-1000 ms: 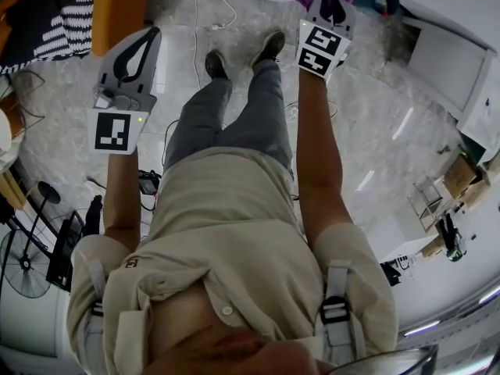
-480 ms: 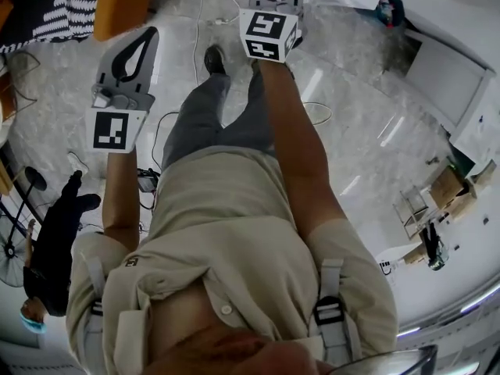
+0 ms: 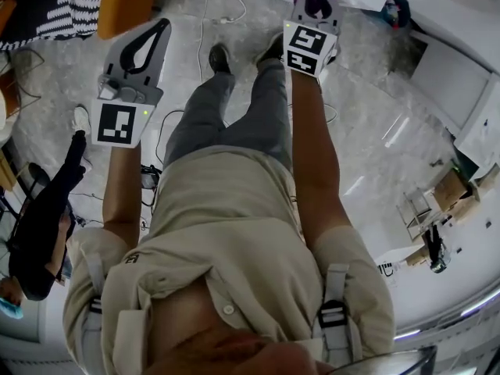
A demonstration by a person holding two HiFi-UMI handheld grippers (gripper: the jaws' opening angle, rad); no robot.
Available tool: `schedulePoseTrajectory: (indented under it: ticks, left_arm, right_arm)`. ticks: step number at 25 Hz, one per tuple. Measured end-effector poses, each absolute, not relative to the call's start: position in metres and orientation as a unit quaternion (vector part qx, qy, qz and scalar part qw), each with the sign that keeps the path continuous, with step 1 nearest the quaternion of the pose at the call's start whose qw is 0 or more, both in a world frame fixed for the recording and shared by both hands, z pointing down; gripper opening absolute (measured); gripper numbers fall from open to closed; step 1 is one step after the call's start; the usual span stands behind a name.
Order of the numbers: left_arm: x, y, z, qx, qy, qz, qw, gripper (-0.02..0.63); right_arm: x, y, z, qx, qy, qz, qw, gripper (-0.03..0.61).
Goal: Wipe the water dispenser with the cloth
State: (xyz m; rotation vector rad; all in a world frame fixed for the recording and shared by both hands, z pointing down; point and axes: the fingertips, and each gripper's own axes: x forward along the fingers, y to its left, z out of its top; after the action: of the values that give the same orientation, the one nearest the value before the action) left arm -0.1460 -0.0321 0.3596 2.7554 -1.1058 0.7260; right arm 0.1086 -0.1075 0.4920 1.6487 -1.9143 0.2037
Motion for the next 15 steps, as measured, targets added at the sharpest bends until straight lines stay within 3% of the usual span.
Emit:
schedulePoseTrajectory:
  ticks: [6,11,15]
  left_arm:
    - [-0.133,-0.032,0.376,0.894,-0.357,0.262,0.064,0.017]
    - [-0.134,-0.042,0.367,0.897,-0.383,0.199,0.095,0.017]
    - [-0.157,-0.045,0.340,0.905,-0.390,0.153,0.071,0.017]
  right_arm:
    - [0.208,-0.087,0.516,0.679,-0.650,0.124,0.317,0.061]
    - [0.193,-0.099,0.504,0.683,-0.653,0.119,0.305,0.061]
    - [0.138,-0.105,0.485,0.667,-0.674,0.110,0.298,0.061]
